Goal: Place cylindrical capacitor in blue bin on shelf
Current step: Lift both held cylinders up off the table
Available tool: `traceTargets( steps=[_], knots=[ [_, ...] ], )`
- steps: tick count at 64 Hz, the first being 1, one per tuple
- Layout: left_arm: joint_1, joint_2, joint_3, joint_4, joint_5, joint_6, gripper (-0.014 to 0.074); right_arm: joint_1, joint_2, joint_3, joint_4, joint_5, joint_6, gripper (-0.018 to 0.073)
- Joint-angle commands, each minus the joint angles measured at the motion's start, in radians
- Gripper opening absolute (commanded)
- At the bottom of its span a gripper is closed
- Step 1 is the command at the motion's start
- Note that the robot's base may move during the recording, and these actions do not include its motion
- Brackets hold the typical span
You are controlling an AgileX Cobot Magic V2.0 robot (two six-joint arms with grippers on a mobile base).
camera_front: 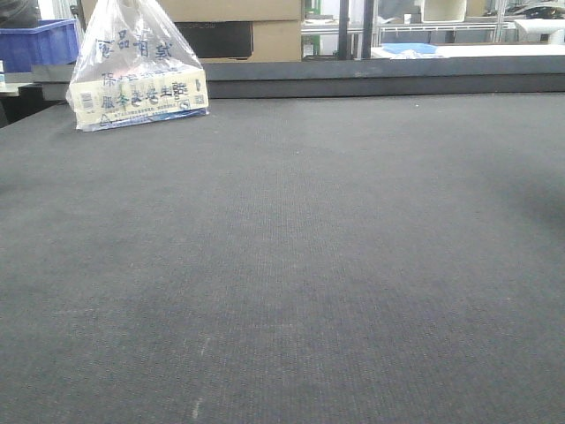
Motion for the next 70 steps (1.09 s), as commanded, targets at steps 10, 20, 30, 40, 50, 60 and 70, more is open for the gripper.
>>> traceTargets(
  steps=[10, 20, 30, 40, 50, 60, 70],
  knots=[
    [-0.004, -0.253, 0.166, 0.003, -0.2, -0.004, -0.0111, -0.002, -0.235, 0.08, -0.021, -0.042, -0.01, -0.0162],
    [-0.004, -0.418, 0.212, 0.003, -0.198, -0.004, -0.0111, -0.002, -0.389, 0.08, -0.031, -0.039, -0.01, -0.0162],
    [-0.004, -0.516, 0.212, 0.003, -0.198, -0.004, -0.0111, -0.002, -0.493, 0.08, -0.031, -0.048, -0.01, -0.0162],
    [-0.004, -0.58, 0.212, 0.003, -0.198, -0.004, -0.0111, -0.002, -0.573, 0.08, -0.031, -0.043, -0.01, -0.0162],
    [-0.004, -0.608, 0.212, 0.003, -0.198, -0.004, -0.0111, -0.002, -0.616, 0.08, -0.031, -0.043, -0.01, -0.0162],
    [-0.004, -0.61, 0.212, 0.003, -0.198, -0.004, -0.0111, -0.002, -0.627, 0.08, -0.031, -0.041, -0.01, -0.0162],
    [-0.004, -0.61, 0.212, 0.003, -0.198, -0.004, -0.0111, -0.002, -0.627, 0.08, -0.031, -0.041, -0.01, -0.0162]
  ],
)
